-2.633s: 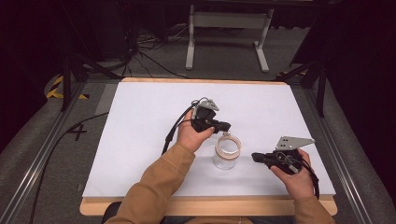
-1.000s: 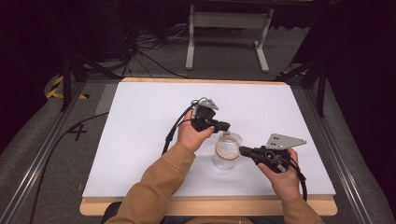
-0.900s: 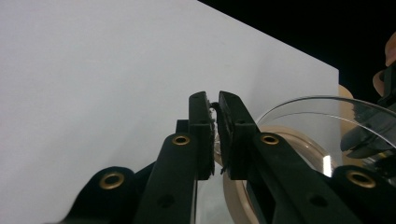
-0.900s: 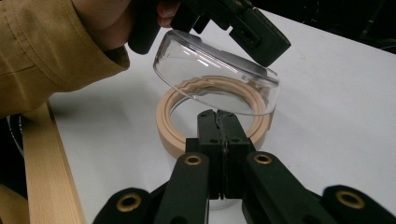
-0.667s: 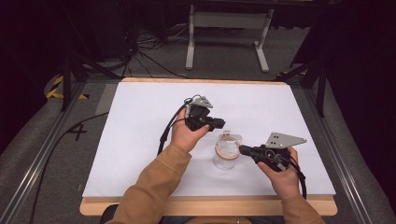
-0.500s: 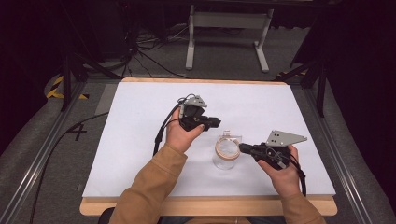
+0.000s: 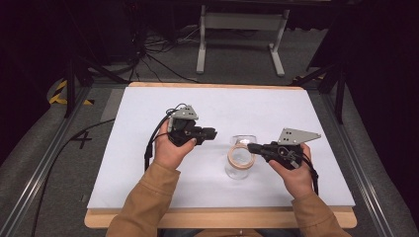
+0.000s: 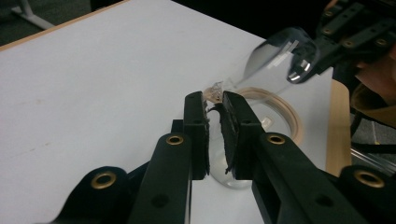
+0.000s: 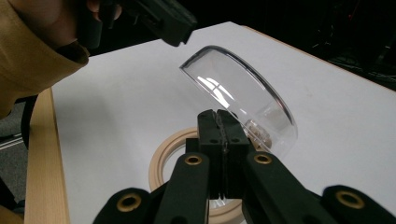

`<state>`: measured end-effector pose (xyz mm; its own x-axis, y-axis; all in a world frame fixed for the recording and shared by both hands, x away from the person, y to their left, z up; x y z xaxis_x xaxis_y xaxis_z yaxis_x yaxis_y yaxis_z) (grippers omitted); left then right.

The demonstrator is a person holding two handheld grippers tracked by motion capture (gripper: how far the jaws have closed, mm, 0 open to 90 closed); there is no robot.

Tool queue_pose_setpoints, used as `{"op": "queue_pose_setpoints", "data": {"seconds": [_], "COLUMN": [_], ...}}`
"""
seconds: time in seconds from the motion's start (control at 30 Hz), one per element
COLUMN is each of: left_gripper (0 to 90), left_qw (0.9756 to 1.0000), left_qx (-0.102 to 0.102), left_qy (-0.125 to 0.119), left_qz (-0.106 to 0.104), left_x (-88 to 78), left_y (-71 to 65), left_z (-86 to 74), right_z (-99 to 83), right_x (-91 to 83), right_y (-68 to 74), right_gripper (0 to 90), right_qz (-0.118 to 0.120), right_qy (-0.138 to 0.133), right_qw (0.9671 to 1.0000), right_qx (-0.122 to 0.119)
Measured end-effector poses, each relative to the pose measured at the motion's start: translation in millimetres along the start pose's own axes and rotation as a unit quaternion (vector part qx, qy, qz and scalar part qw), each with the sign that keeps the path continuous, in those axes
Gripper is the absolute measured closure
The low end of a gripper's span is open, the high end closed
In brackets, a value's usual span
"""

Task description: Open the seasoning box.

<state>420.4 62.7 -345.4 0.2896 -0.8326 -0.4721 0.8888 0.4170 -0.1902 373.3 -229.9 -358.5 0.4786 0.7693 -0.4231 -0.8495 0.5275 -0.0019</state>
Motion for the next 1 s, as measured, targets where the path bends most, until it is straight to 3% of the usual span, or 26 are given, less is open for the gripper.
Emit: {"op": "queue_pose_setpoints", "data": {"seconds": [0.13, 0.6, 0.87, 1.0], "left_gripper": [79.9, 79.5, 79.3, 79.3], "left_qw": [0.9999, 0.9987, 0.9975, 0.9967], "left_qx": [-0.004, -0.031, -0.041, -0.048], "left_qy": [-0.010, -0.002, -0.010, -0.010], "left_qz": [0.005, 0.040, 0.058, 0.064], "left_x": [-11.2, -39.2, -55.6, -61.7], "left_y": [-0.8, -0.7, 1.2, 0.5], "left_z": [-4.1, -26.8, -39.4, -43.1], "right_z": [3.4, 13.8, 16.7, 14.4], "right_x": [1.8, 13.6, 23.4, 28.3], "right_y": [-4.7, -23.1, -35.2, -42.3], "right_gripper": [90.0, 90.0, 90.0, 90.0], "right_qz": [0.002, 0.005, -0.008, -0.016], "right_qy": [-0.005, -0.026, -0.023, -0.017], "right_qw": [1.0000, 0.9997, 0.9997, 0.9997], "right_qx": [0.001, 0.003, 0.000, 0.011]}}
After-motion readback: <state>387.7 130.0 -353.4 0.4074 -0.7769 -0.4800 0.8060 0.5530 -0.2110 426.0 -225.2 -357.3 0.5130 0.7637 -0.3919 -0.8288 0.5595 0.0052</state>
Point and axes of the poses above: each handheld gripper's, and its own axes: x roughly forward along the jaws, z roughly out of its top, y roughly to its left, the point moved 2 cm from there along x, roughly forward along the jaws
